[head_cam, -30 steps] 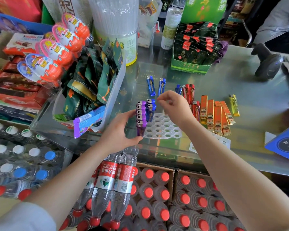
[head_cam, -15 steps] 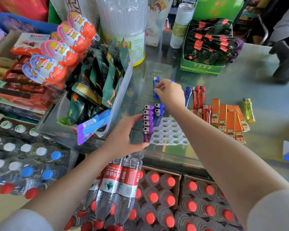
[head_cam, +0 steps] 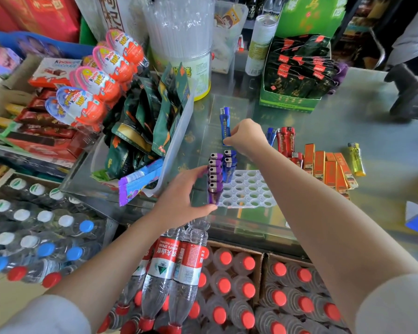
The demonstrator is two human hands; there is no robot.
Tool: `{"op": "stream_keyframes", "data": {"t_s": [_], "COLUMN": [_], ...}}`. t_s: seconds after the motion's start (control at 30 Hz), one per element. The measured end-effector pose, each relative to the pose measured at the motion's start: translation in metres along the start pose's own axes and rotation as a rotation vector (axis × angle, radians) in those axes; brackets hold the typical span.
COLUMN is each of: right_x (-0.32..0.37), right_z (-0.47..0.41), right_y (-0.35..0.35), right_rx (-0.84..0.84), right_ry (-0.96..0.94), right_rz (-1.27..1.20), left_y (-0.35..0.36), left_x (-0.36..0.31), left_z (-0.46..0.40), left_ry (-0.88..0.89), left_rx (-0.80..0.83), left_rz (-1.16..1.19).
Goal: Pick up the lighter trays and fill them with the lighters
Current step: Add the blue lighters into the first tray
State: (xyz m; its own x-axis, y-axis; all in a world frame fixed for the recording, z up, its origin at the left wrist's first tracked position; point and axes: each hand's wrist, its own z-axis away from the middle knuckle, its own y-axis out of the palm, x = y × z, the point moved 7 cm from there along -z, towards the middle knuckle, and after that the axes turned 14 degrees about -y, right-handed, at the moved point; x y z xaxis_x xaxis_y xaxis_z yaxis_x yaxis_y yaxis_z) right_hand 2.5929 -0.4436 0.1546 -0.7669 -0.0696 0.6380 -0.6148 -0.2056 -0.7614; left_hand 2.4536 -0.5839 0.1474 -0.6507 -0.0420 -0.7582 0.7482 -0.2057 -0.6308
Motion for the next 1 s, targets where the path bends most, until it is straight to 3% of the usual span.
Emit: {"op": "stream_keyframes", "data": {"t_s": [0.1, 0.27, 0.67, 1.0], "right_x": [-0.001, -0.013, 0.003, 0.022], "right_z": [0.014, 0.065, 0.119, 0.12], "right_y": [-0.006, -0.026, 0.004, 0.01], "right_rx": [-0.01, -0.173, -0.063, 0.006], "right_ry": [-0.019, -0.131, -0.346, -0.359], "right_rz": [-0.039, -0.278, -0.058, 0.406], "left_y": [-0.001, 0.0, -0.002, 0.0], "left_x": [-0.001, 0.002, -0.002, 0.001], "left_z": [0.0, -0.002, 0.0, -0.001], "left_ry": [0.006, 0.024, 0.036, 0.012], "left_rx": [-0.004, -0.034, -0.051, -0.05], "left_rz": [-0.002, 0.002, -0.008, -0.015]}}
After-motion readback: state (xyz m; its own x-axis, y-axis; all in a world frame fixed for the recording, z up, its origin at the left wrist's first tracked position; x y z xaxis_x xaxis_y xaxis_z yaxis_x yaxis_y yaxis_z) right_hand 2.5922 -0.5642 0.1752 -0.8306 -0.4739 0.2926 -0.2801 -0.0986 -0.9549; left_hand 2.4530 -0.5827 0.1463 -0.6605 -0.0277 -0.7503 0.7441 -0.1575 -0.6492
